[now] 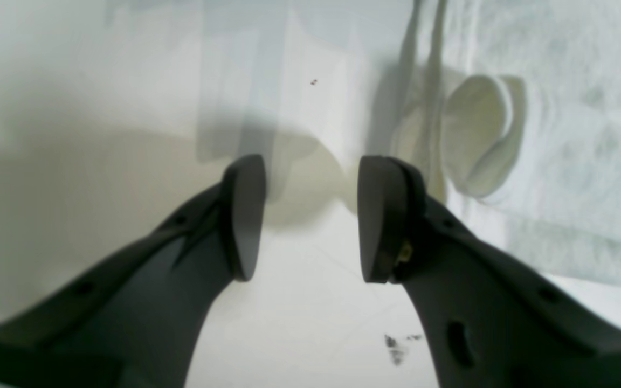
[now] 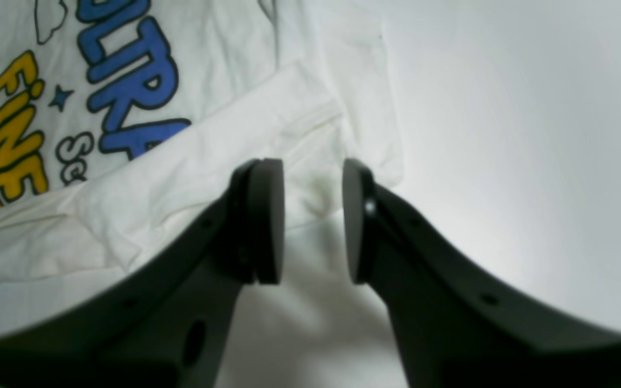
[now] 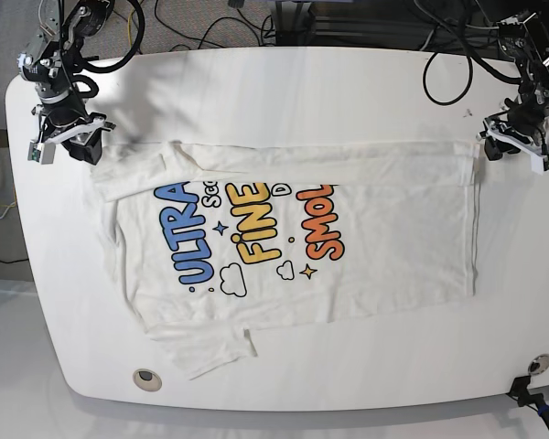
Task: Fold the T-shirt properly
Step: 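Reposition both grippers over the folded collar edge, then grasp the folded collar edge with both grippers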
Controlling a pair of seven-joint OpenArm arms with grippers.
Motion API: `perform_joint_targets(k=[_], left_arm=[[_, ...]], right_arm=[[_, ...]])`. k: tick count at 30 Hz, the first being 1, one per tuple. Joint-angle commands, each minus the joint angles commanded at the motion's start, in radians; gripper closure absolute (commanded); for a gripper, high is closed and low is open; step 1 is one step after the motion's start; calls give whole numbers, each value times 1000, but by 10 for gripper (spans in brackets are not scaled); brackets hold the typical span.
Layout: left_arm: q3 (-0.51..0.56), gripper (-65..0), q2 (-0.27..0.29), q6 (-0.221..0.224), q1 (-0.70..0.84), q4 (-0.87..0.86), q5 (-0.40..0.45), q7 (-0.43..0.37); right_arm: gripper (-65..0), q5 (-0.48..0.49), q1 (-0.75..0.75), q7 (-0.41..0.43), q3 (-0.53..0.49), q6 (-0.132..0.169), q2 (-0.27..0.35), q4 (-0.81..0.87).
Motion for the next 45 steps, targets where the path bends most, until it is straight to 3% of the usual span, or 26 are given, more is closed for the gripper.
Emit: perform_joint_targets(k=[18,25,44,45], left_arm=[[-2,-264,7,-15,-16,-21,-8,-9],[-3,-262,9,-14,-14,-21,-17,-7],[-3,-246,40,-19,-23,-118,-40,7],[-12,-267,16,-21,-32,-93,-72,-62]], right_arm=[[-188,-5,1,9,-5,-3,2,-22],[-190,-6,-11,53,-49,-5,2,-95],[-199,-17,-41,55,-141,-10,3,-171],[-193,-27,-32,44,-130,-6,2,-165]])
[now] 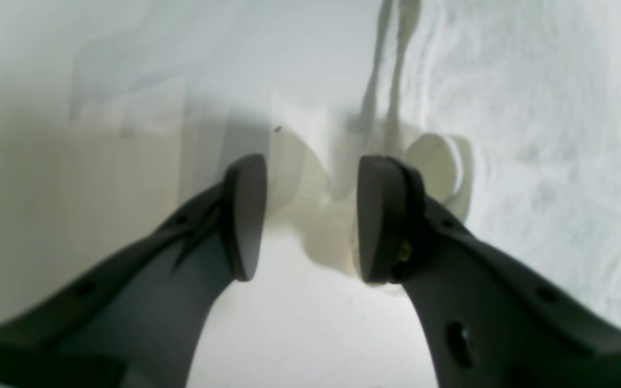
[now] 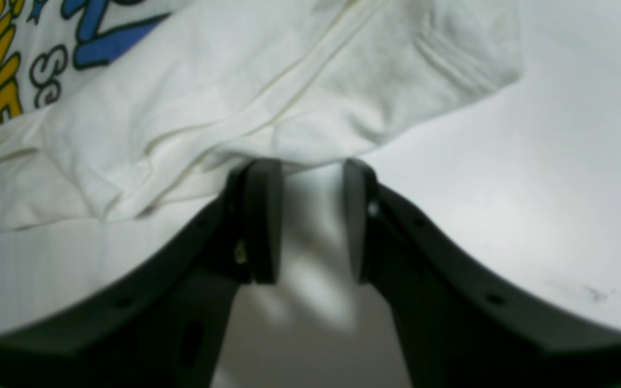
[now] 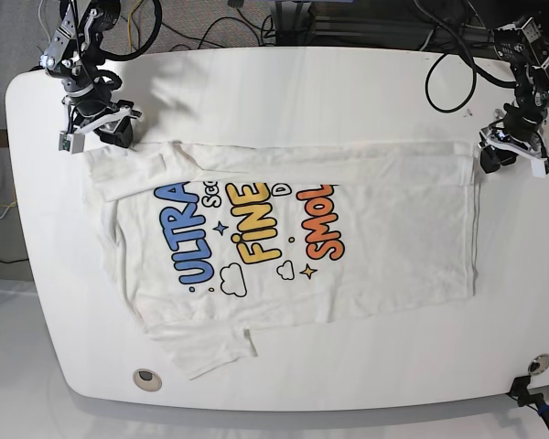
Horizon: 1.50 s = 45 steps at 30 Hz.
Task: Fold the T-shirt properly
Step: 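Grasp the folded collar edge with both grippers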
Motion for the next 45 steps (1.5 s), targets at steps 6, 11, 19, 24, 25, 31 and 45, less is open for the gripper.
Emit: perform_joint_targets(k=[6,11,19,24,25,31,45], left_arm=[[23,-271,-4,-1,-13,-11,-5,6],[57,-271,-7,-2,-10,-11,-8,-3],[68,-272,-8,-2,5,-8,-11,7],[53,-276,-5,-2,18,-4,-19,15],[51,-279,-4,-1,20,-3,-22,17],[45,-278,-7,-10,19,7,-53,-27],[54,-280,4,-16,24,57,11,-27]], right_arm=[[-191,3,2,1,-3,0,0,-1],[-191,3,2,1,-2,0,1,-3],[-190,3,3,1,-3,0,1,-5],[-190,4,2,-4,-5,0,1,-4],[-190,4,3,-7,-5,-1,1,-3],[-191,17,5,0,-1,1,-2,-5],[-189,10,14,-11,-31,-7,-4,-8]])
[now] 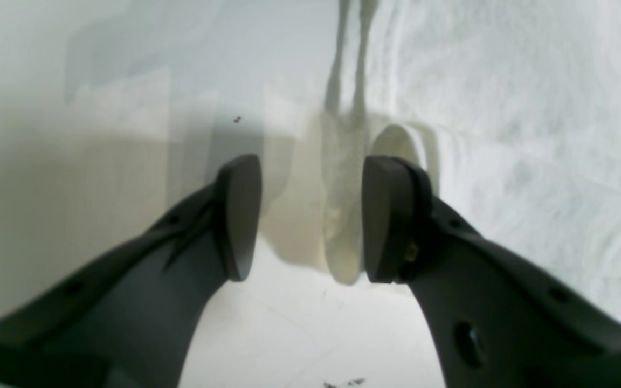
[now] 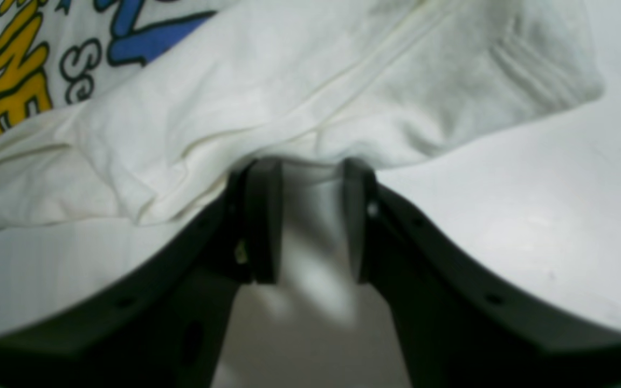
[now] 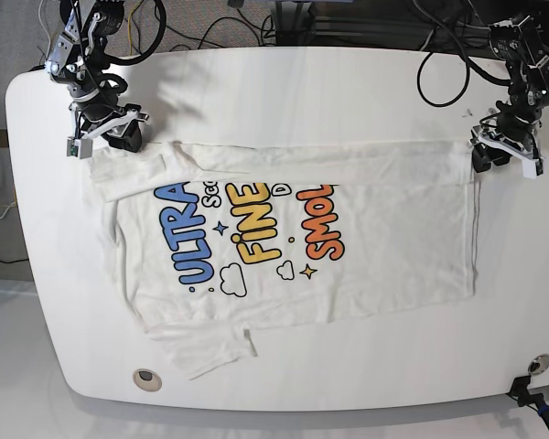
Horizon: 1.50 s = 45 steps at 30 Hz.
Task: Fold the T-shirt properly
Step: 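Grasp the folded collar edge with both grippers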
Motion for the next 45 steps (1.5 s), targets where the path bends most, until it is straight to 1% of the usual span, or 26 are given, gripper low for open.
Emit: perform_joint_targets(k=[18,20,24,26,30,33,37,38,40,41,44,45], left_arm=[[0,-280,0,-2,3,6,0,0],[0,-280,0,-3,3,6,0,0],[0,-280,0,-3,3,9,0,0],[0,-280,0,-3,6,38,0,0],[0,-280,0,-3,8,95,0,2],[0,-280,0,-3,6,117,0,34],[0,-280,0,-5,8,133,0,38],[2,-280,0,-11,8,133,0,40],[2,-280,0,-52,8,135,0,40],[2,-280,0,-64,8,135,0,41],[2,-281,0,-87,11,135,0,41],[2,-281,0,-100,18,135,0,41]], right_arm=[[-189,0,-2,0,0,0,0,0],[-189,2,-2,0,0,6,0,2],[-189,3,-2,-41,0,8,-2,54],[-189,2,-2,-48,0,8,-3,81],[-191,2,-2,-48,0,3,-6,138],[-191,3,-2,-48,0,3,-6,143],[-191,3,-8,-48,0,2,-3,166],[-191,3,-9,-48,0,2,-3,178],[-192,3,-9,-48,2,2,-2,198],[-192,3,-9,-48,2,2,-2,198],[-194,2,-2,-48,8,5,2,198],[-195,2,-2,-48,8,5,14,198]])
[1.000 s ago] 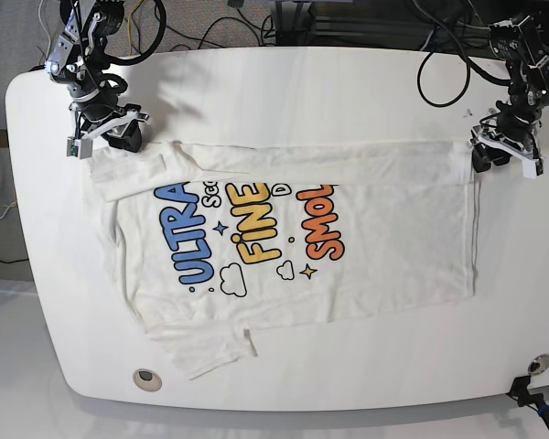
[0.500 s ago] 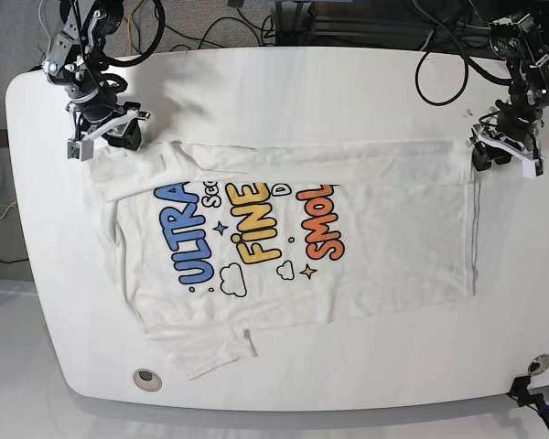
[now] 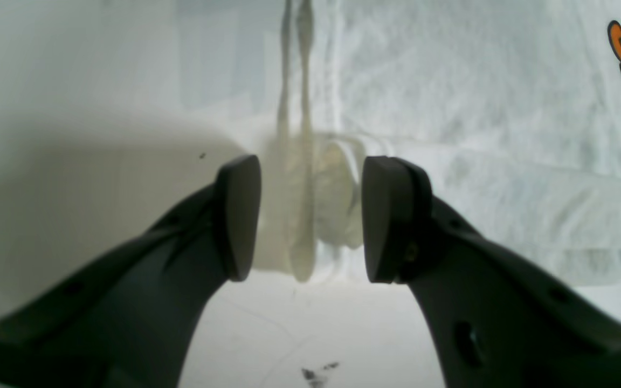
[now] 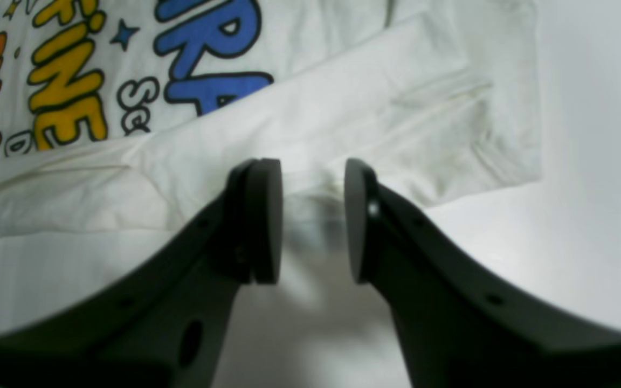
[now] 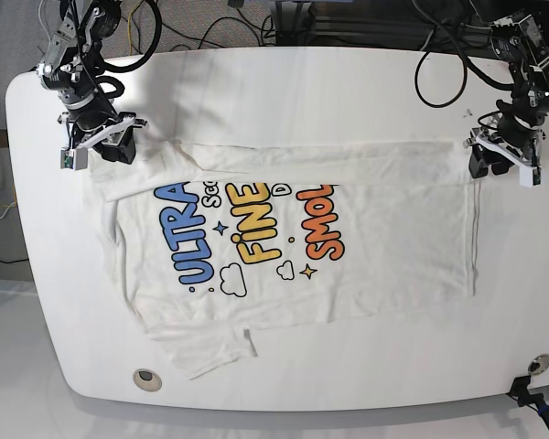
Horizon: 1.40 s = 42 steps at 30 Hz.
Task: Fold the T-shirt properly
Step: 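Grasp the folded collar edge with both grippers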
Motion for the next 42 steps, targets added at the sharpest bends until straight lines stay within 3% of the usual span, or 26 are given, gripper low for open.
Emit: perform_joint_targets(k=[3,8,10,15,23,29,32,34,42], left_arm=[[0,-281,0,-25,3,0,0,0],[0,-283,0,-25,2,0,0,0],[0,-283,0,-25,2,0,0,0],[0,-283,0,-28,0,0,0,0],[0,-283,0,-46,0,0,0,0],[0,-283,0,-46,-2,0,0,0],[0,-283,0,-46,-2,0,2,0],[0,-283,0,-46,-2,0,2,0],[2,-283,0,-46,-2,0,3,0]], right_arm=[[-209,2,5,0,0,-3,26,-3],[-392,5,29,0,3,-2,74,-9],[-430,3,46,0,3,-2,78,-29],[-431,3,97,0,60,5,114,-140],[-431,6,163,2,63,5,184,-276],[-431,8,164,2,64,6,184,-327],[-431,8,164,2,64,48,181,-350],[-431,8,161,2,64,60,167,-354],[-431,8,157,0,63,61,140,-356]])
